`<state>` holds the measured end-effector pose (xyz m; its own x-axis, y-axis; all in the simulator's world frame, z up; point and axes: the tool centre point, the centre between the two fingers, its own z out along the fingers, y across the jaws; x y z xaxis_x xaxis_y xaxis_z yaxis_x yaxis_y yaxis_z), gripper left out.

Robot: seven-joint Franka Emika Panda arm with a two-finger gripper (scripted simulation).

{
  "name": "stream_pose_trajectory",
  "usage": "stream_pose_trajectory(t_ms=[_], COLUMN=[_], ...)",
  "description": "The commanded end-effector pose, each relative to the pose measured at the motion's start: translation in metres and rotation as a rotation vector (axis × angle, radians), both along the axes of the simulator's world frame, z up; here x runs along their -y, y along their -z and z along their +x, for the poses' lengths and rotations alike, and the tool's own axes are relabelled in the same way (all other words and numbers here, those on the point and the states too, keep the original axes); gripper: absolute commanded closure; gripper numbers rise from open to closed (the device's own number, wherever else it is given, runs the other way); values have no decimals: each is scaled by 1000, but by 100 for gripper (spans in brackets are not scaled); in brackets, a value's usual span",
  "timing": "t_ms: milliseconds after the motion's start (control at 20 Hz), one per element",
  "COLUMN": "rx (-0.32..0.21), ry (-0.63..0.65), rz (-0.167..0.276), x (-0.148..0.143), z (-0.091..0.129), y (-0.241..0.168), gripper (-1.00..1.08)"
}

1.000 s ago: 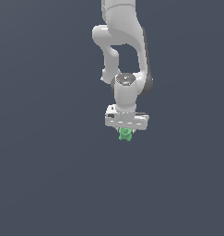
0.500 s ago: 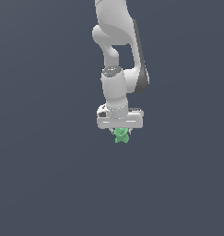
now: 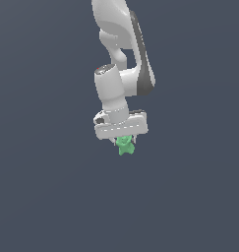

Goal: Pick up the object and move it to a goal position.

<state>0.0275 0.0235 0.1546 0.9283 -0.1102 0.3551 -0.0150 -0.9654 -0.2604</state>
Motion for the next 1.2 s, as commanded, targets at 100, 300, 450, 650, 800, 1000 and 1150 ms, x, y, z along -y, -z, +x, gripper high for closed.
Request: stream_pose_trajectory(t_ms=[100,300,450,650,800,1000,1150], rx=[55,103,141,194,237,299,350], ry=[-30,-58,-79,-108,-132,-166,-195], rz=[27,52,72,99,121,153,180], x=[10,19,27,37,46,58,69], z=[10,19,26,35,41,50,57], y=[-17,-31,-43,-60,-73,-93,-110], gripper=[108,108,108,108,108,108,108])
